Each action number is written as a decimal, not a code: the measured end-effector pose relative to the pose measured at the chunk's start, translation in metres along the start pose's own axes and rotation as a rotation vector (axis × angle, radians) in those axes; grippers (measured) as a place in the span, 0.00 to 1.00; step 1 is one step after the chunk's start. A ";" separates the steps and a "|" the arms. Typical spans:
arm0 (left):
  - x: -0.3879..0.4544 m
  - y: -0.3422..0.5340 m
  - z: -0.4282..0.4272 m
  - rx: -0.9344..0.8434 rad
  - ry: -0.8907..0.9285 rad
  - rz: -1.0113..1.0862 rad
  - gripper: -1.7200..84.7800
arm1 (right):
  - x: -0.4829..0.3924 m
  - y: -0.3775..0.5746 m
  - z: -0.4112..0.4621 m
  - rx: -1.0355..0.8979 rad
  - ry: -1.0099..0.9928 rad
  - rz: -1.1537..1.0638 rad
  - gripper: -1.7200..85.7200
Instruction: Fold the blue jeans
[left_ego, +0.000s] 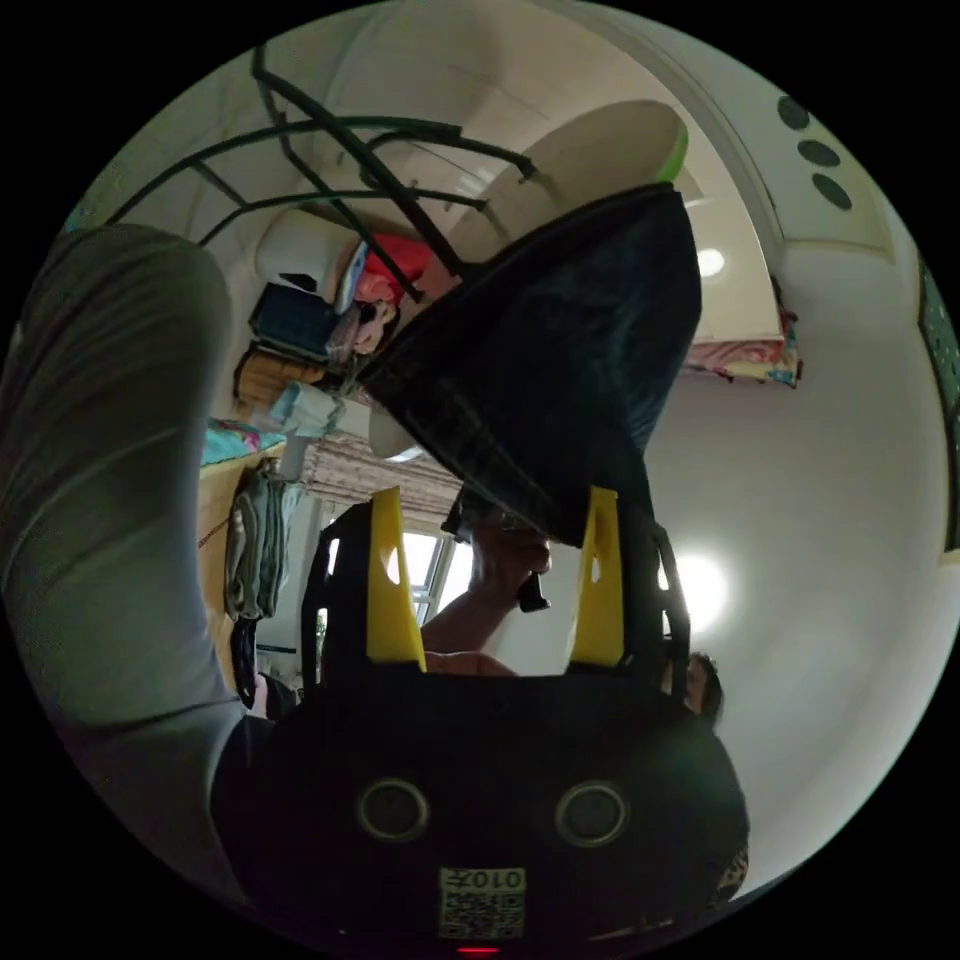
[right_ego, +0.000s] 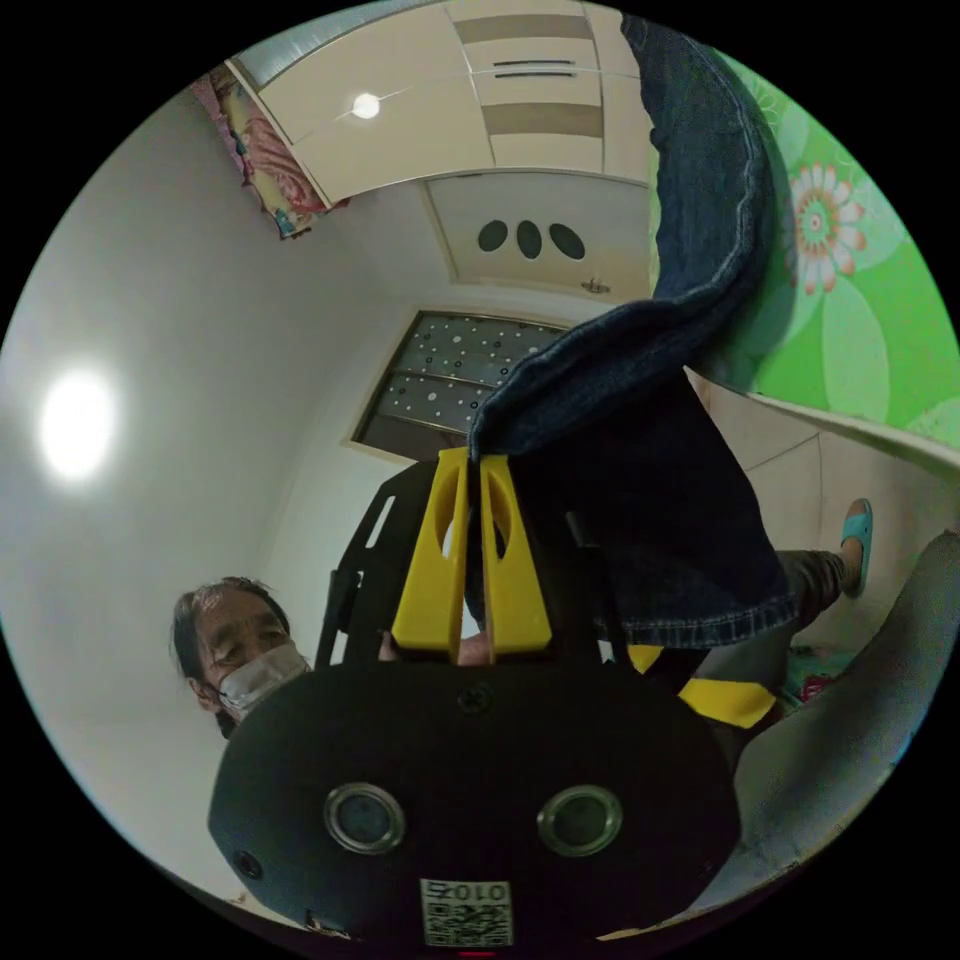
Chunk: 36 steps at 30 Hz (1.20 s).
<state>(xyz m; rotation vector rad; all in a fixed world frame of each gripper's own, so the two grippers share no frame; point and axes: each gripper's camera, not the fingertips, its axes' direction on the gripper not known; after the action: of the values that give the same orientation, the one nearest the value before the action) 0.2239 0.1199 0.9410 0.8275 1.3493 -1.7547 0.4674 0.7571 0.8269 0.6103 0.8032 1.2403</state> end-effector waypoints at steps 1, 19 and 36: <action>-0.004 0.007 -0.002 0.052 -0.020 -0.026 0.30 | -0.001 -0.002 -0.002 -0.012 0.005 -0.001 0.04; -0.008 0.045 -0.012 0.286 -0.054 -0.014 0.31 | 0.002 -0.028 -0.017 -0.052 -0.030 0.061 0.04; -0.009 0.064 0.001 0.294 -0.192 0.116 0.08 | -0.011 -0.026 -0.020 -0.094 0.040 0.062 0.05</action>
<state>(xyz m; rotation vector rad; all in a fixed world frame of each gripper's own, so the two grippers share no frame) 0.2836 0.1106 0.9183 0.8513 0.9137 -1.9129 0.4651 0.7402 0.7968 0.5392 0.7589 1.3431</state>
